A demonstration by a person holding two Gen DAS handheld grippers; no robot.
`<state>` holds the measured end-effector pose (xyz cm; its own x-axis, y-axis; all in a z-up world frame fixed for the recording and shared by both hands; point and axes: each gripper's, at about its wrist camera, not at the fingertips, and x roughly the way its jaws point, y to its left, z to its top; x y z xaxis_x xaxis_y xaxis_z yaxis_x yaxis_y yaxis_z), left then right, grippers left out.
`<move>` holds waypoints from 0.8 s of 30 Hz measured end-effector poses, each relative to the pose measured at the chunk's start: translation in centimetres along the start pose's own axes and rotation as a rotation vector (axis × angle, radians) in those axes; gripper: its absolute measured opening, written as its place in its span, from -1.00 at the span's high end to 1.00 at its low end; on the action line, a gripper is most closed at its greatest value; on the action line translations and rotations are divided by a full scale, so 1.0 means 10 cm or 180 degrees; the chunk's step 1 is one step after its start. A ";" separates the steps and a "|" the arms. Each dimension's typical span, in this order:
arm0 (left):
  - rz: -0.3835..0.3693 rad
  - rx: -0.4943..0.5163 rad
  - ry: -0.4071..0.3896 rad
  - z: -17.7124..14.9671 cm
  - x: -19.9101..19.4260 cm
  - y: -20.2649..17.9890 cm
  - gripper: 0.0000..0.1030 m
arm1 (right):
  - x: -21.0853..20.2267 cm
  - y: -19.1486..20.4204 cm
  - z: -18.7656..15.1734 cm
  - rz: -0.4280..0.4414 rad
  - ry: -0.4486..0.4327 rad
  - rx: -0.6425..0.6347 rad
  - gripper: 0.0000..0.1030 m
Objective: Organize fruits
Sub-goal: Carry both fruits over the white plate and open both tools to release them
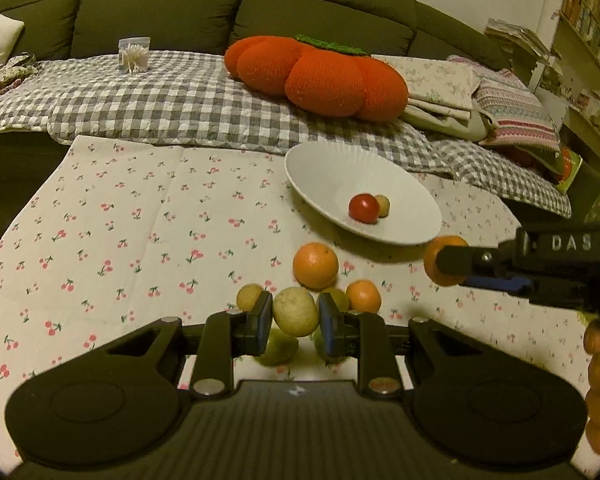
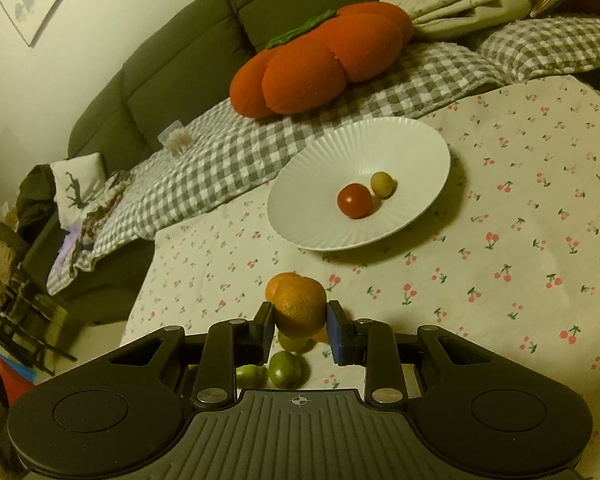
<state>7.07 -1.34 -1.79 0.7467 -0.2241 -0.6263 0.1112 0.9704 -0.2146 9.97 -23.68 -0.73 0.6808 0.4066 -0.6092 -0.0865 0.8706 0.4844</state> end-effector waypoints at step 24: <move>0.0054 0.0316 -0.0189 0.54 0.62 -0.37 0.56 | 0.19 -0.27 0.47 -0.0308 -0.0165 -0.0015 0.47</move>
<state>14.81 -5.85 -0.82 0.7863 -0.2046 -0.5831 0.1605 0.9788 -0.1271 14.87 -26.55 -0.21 0.7228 0.3059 -0.6197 -0.0219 0.9064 0.4219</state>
